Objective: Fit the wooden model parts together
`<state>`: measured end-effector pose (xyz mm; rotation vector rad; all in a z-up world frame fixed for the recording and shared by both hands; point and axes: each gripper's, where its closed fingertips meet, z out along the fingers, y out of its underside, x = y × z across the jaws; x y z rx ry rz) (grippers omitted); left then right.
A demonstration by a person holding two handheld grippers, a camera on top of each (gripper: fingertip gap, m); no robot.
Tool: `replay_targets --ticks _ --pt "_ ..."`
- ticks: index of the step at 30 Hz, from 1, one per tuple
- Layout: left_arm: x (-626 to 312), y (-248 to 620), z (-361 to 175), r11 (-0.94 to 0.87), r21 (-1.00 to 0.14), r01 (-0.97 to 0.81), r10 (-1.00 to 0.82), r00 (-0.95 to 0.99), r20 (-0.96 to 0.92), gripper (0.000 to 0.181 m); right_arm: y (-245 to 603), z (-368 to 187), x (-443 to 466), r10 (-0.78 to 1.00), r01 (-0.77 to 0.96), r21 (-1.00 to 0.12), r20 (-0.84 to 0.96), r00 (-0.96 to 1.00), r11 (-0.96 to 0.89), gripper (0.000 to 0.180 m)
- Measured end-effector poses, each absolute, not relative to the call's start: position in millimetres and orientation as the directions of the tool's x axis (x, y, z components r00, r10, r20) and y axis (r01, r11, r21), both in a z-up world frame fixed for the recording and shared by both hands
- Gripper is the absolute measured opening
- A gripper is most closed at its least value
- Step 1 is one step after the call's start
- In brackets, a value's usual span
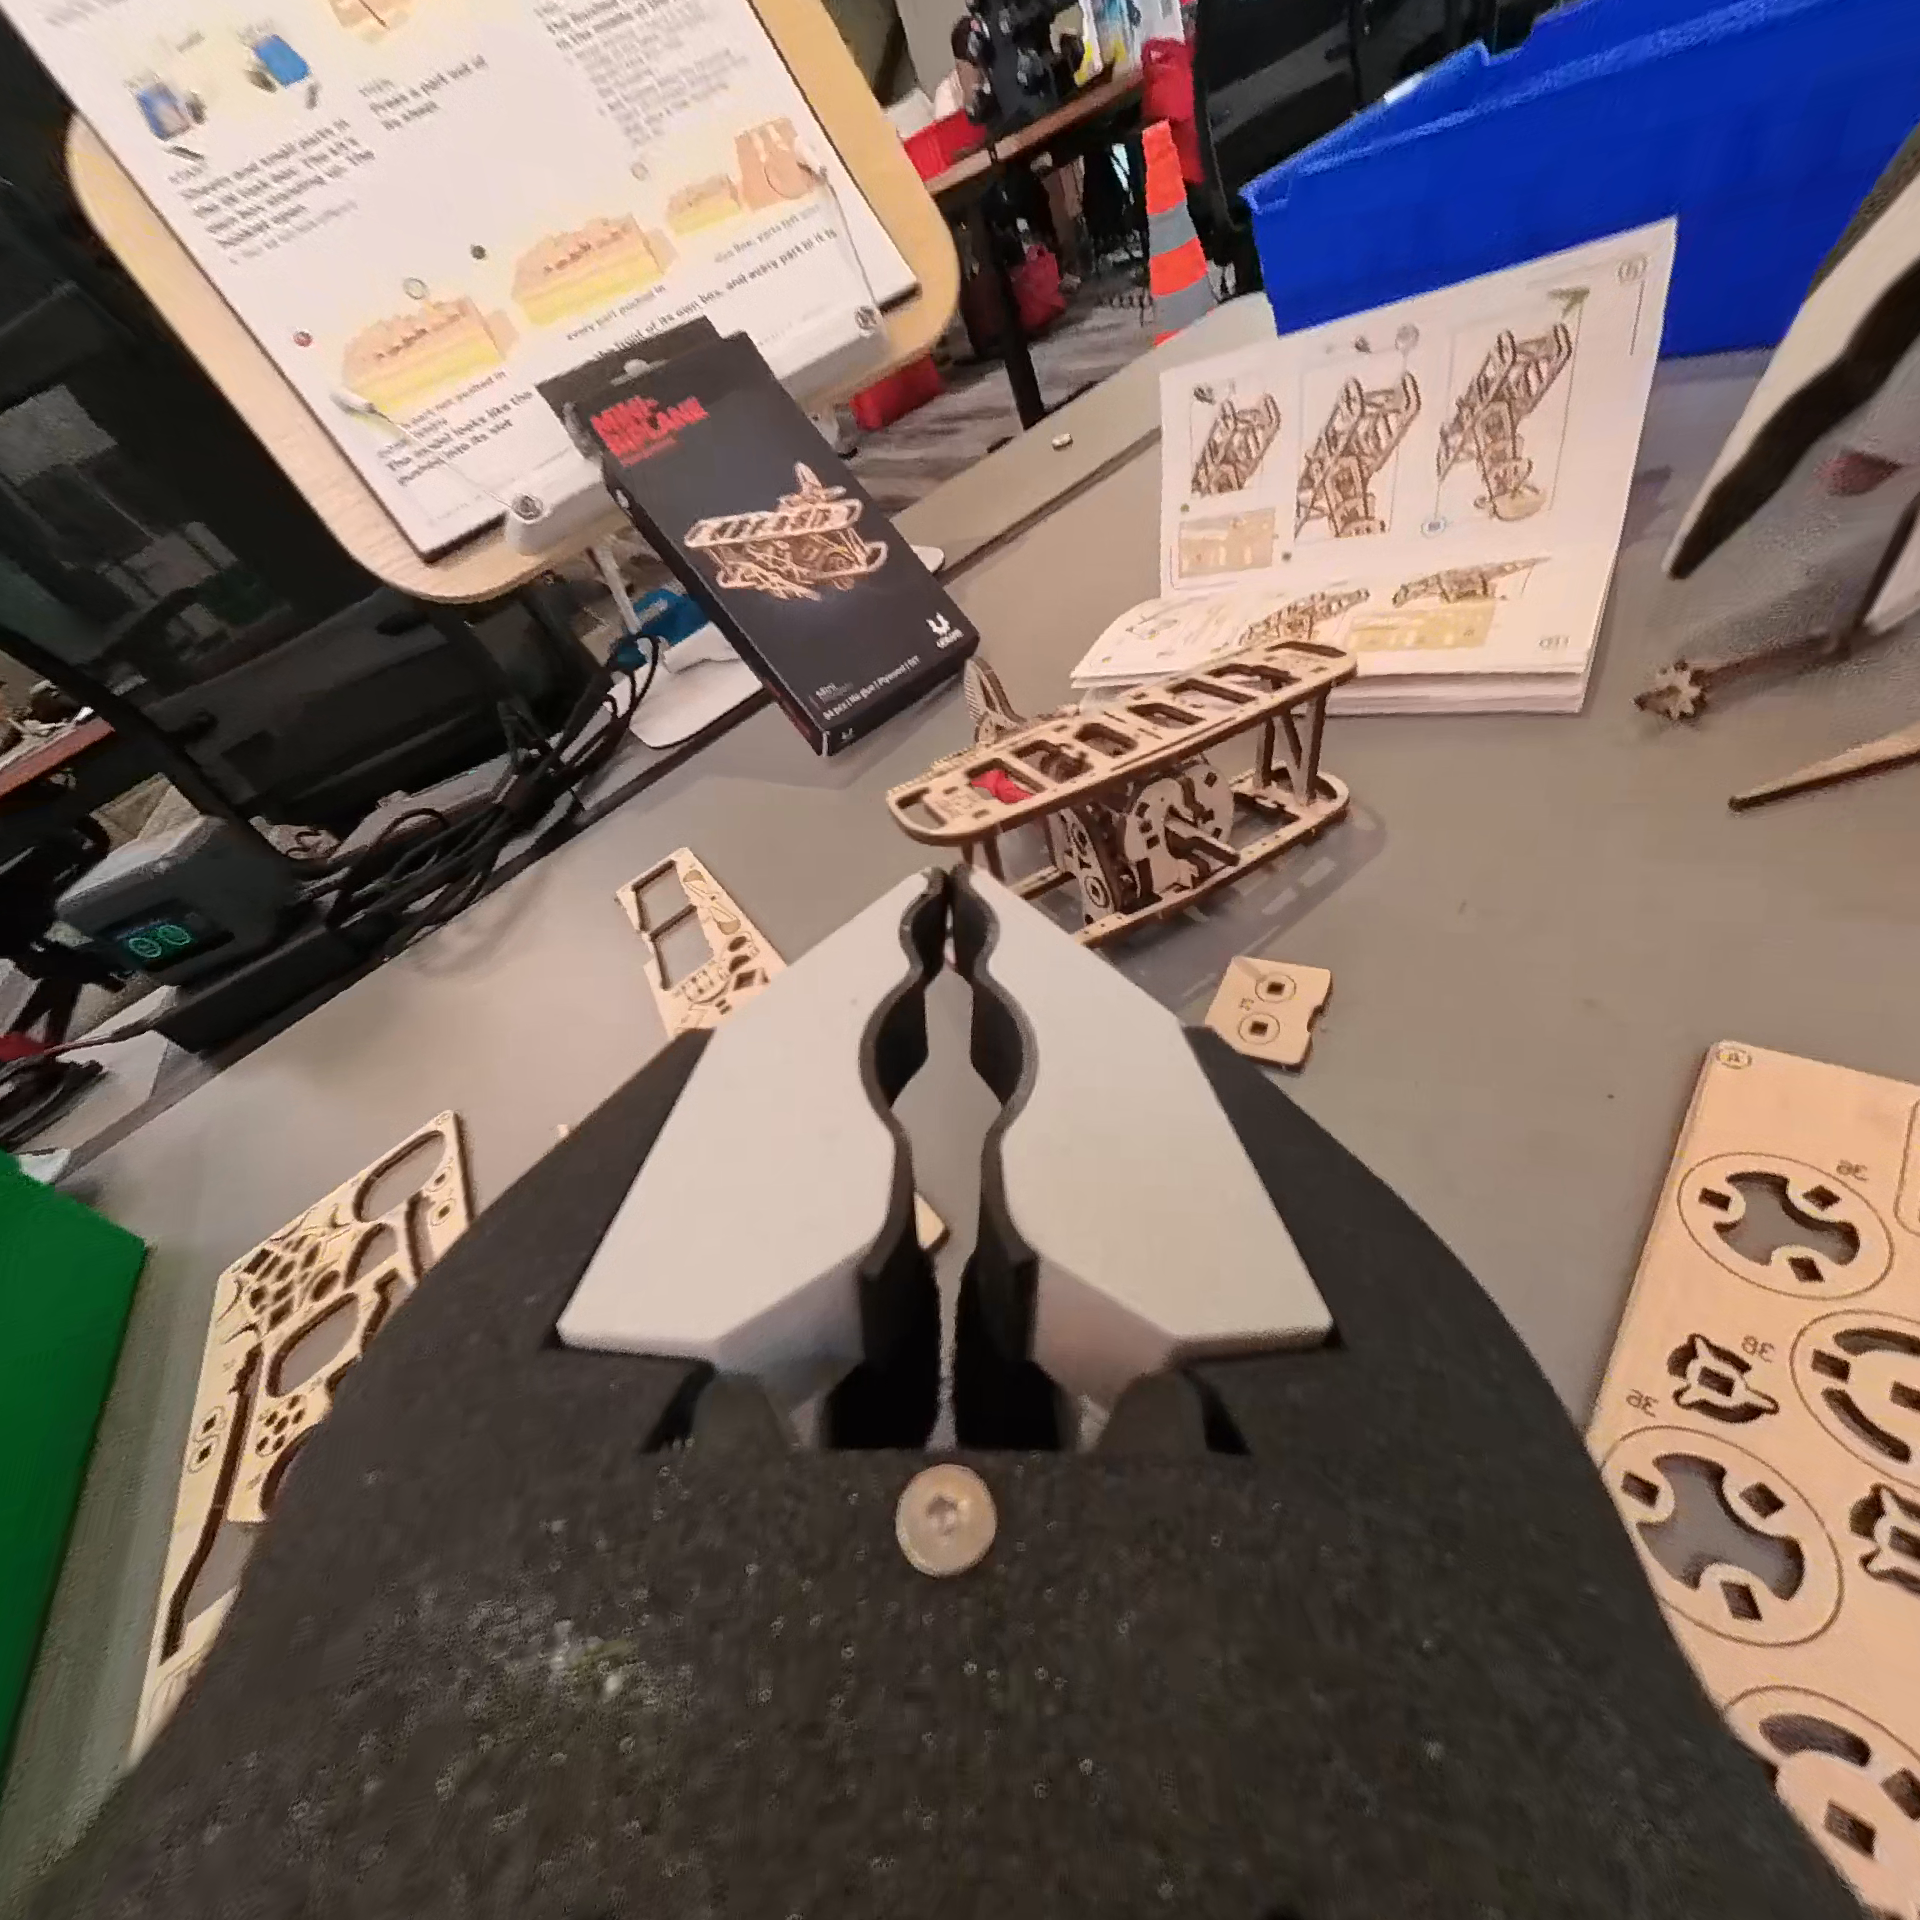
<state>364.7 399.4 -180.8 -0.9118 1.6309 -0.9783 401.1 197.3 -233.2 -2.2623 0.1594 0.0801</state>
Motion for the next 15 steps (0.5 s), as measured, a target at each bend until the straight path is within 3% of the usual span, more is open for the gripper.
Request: replay_targets --ticks 3,7,12,15 --pt "363 399 -173 0.374 -0.925 -0.067 -0.91 -0.221 -0.352 0.0 200 -189 442 -0.244 -0.106 -0.862 0.02 0.97 -0.495 0.051" --pt "365 398 -178 0.421 -0.903 -0.088 -0.893 -0.213 -0.396 0.0 194 -201 502 -0.49 -0.149 -0.808 0.188 0.851 -0.57 0.056" --pt "359 398 -183 0.421 -0.9 -0.115 -0.892 -0.232 -0.388 0.0 200 -255 507 -0.492 -0.237 -0.701 0.183 0.851 -0.673 0.086" --pt "350 403 -190 0.472 -0.865 -0.17 -0.871 -0.241 -0.428 0.0 201 -258 510 -0.525 -0.288 -0.749 0.094 0.846 -0.597 0.091"
